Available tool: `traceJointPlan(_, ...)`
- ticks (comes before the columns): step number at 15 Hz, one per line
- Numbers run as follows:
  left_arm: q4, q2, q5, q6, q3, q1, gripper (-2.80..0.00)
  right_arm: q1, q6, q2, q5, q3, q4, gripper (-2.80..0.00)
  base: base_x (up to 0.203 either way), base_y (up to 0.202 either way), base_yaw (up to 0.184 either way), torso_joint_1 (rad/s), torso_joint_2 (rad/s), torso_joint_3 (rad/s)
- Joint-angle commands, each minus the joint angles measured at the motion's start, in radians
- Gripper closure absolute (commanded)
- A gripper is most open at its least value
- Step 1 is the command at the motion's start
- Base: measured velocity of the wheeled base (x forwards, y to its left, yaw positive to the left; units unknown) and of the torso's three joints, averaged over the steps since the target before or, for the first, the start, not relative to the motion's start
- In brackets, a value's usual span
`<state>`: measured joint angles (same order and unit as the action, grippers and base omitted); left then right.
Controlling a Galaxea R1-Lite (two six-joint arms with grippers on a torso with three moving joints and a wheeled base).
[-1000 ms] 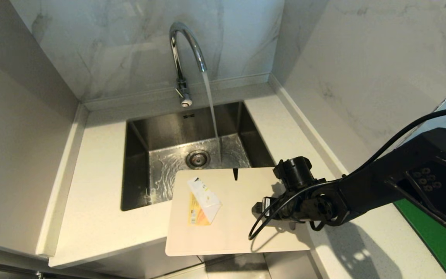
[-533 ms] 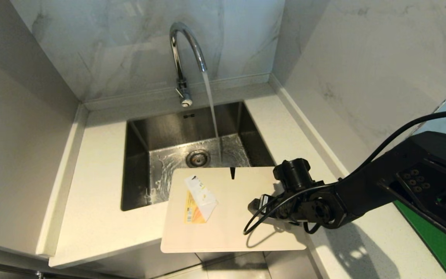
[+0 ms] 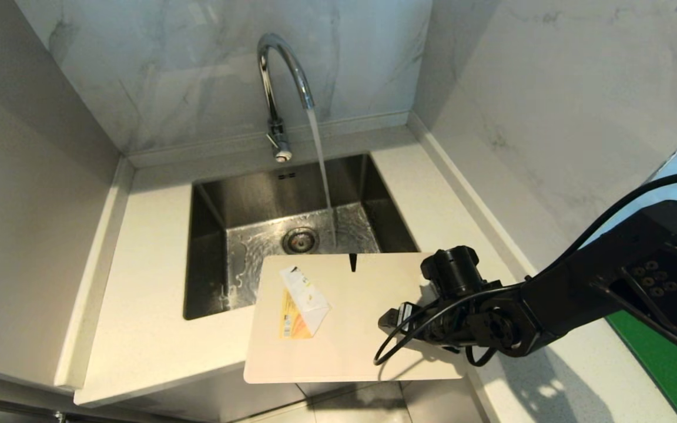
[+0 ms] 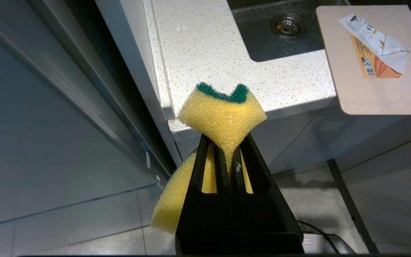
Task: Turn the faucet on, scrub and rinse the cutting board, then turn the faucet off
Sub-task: Pick up the cutting board
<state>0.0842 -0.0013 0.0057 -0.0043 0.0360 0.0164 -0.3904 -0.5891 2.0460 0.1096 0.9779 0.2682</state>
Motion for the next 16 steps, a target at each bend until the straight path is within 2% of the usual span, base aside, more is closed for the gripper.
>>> traceJointPlan(1, 0.000, -0.002, 0.001, 0.000, -0.001, 0.000, 0.00, -0.001, -0.008, -0.007, 0.006, -0.004, 0.005, -2.80, 0.000, 0.000, 0.000, 0.000, 0.00, 0.000)
traceJointPlan(10, 0.000, -0.003, 0.000, 0.000, 0.001, 0.000, 0.00, -0.072, -0.029, -0.014, 0.042, -0.005, 0.002, -2.80, 0.000, 0.000, 0.000, 0.000, 0.00, 0.000)
traceJointPlan(16, 0.000, -0.002, 0.000, 0.000, -0.001, 0.000, 0.00, -0.108, -0.028, -0.045, 0.042, -0.076, 0.002, -2.80, 0.000, 0.000, 0.000, 0.000, 0.00, 0.000)
